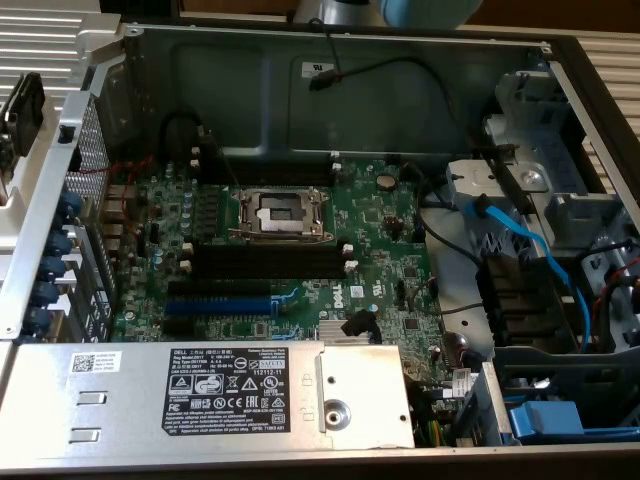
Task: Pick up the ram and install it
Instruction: 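Pick up the ram and move it above insertion slot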
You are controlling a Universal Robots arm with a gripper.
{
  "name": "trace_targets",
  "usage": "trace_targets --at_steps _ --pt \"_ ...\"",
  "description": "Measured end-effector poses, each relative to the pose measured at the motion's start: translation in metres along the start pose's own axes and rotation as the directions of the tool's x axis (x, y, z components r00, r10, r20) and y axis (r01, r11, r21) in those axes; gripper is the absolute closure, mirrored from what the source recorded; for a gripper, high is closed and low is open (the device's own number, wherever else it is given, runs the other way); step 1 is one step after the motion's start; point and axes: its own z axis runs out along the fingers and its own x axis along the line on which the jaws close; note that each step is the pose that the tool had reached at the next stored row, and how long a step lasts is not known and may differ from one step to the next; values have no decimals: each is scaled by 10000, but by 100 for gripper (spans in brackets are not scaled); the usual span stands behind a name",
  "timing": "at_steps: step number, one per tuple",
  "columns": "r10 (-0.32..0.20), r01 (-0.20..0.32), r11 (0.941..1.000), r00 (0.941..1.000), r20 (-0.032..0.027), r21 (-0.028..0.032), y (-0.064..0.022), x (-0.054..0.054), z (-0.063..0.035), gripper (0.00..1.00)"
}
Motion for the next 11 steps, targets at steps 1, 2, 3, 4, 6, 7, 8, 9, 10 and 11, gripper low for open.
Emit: trace_targets --at_steps 1,2,3,4,6,7,8,9,10,11 --pt "-53 53 10000 10000 2 2 0 5 8 90" --pt "-105 105 9999 9999 4 2 -1 13 16 90" --pt "-157 157 9999 9999 5 2 -1 22 27 90" --pt "-202 202 9998 9998 7 4 -2 32 38 90" --pt "-307 307 9995 9995 15 5 -5 55 69 90" --pt "-359 359 9994 9994 20 3 -6 67 84 90" --pt "-410 410 9992 9992 26 1 -7 78 100 90" --pt "-462 462 9989 9989 34 -2 -8 91 117 90" --pt "-518 518 9987 9986 47 -9 -9 104 136 90" --pt "-574 574 9983 9983 60 -16 -10 116 154 90"
